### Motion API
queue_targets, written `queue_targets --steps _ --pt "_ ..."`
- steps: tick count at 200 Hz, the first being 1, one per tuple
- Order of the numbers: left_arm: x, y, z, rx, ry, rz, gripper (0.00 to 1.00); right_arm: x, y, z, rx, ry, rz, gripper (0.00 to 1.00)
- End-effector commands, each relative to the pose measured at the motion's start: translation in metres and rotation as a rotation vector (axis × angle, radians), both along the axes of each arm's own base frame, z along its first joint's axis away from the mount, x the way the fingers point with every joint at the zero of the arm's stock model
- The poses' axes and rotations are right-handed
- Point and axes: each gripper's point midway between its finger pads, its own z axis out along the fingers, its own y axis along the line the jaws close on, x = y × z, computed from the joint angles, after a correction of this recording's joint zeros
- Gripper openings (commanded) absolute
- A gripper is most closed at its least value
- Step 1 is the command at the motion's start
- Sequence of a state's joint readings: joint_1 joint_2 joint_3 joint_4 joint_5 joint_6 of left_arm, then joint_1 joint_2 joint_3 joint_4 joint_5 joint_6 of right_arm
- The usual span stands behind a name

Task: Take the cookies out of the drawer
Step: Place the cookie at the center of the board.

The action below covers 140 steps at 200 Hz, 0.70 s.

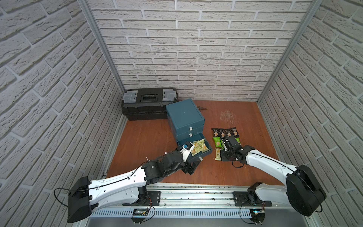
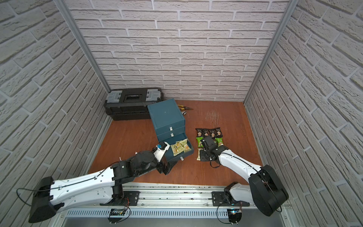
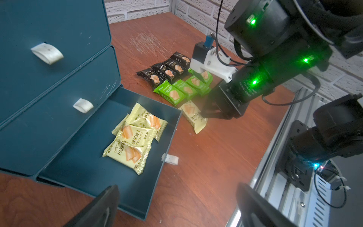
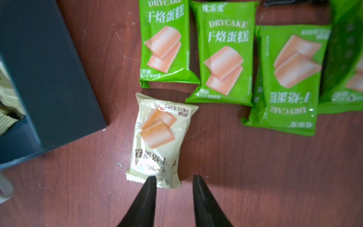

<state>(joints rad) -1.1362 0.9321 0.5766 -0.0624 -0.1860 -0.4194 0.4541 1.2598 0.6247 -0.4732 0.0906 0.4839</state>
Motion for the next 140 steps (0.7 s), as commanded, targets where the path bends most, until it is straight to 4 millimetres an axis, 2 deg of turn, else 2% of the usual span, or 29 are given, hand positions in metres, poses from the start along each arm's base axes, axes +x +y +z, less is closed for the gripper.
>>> queue_targets --steps 1,35,50,65,94,110,140 --pt "0.008 0.005 0.01 -0.009 -0.031 0.041 0.99 0.007 -0.007 0.021 -0.018 -0.055 -0.03 0.39" --pt "0.024 0.028 0.008 0.005 -0.017 0.116 0.99 0.007 0.0 0.056 0.043 -0.123 -0.009 0.4" --pt "0.03 0.038 0.006 0.003 0.011 0.135 0.98 0.008 0.0 0.075 0.062 -0.163 -0.02 0.4" --pt "0.037 0.05 0.002 0.0 0.033 0.167 0.99 0.01 0.008 0.096 0.116 -0.217 0.001 0.41" --pt "0.053 0.083 -0.014 0.033 0.072 0.295 0.99 0.019 0.036 0.134 0.255 -0.292 0.04 0.42" --pt "0.056 0.095 -0.016 0.035 0.085 0.329 0.98 0.025 0.061 0.15 0.325 -0.328 0.073 0.43" --pt "0.06 0.111 -0.017 0.025 0.096 0.387 0.99 0.033 0.109 0.161 0.325 -0.342 0.172 0.44"
